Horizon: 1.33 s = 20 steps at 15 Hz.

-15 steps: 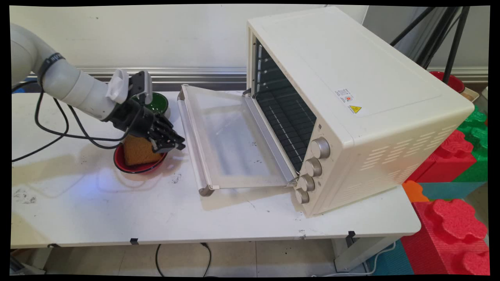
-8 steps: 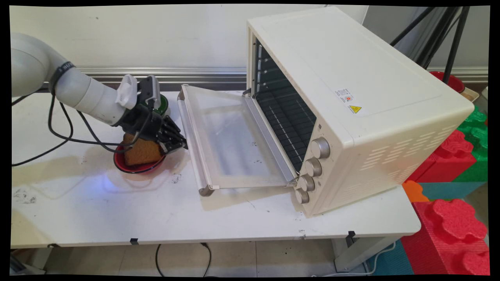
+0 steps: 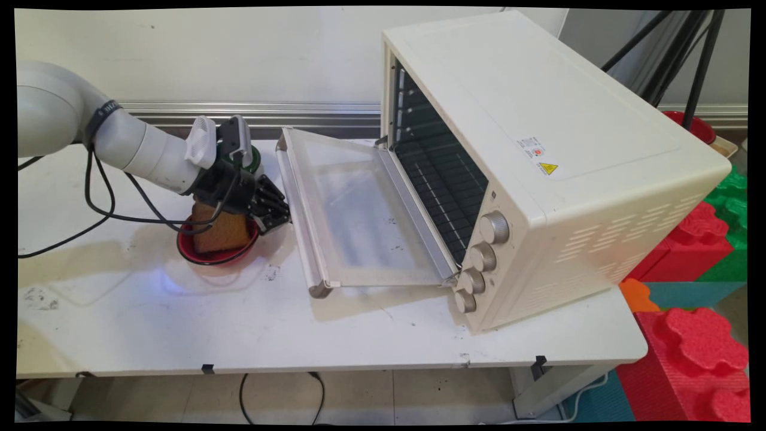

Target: Close the oven

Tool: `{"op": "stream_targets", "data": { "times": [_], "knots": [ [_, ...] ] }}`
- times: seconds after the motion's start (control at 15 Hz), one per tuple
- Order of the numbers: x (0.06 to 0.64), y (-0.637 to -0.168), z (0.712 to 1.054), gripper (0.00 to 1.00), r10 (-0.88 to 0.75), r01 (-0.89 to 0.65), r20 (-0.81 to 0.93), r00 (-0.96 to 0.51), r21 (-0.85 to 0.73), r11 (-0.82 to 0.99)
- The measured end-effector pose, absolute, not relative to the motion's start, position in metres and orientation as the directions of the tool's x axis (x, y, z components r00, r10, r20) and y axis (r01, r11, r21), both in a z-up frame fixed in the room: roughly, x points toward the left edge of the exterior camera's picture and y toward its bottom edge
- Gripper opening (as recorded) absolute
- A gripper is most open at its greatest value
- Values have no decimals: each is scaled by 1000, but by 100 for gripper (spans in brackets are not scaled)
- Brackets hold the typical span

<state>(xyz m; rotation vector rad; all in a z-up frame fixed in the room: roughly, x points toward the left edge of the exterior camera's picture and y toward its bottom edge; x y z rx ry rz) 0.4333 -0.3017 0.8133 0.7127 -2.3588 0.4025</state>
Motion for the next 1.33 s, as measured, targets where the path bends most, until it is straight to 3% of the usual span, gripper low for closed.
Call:
{"op": "stream_targets", "data": {
  "times": [1.33],
  "knots": [
    [411,-335,869,0,-241,-588,791,-563,-178,789]
  ]
}}
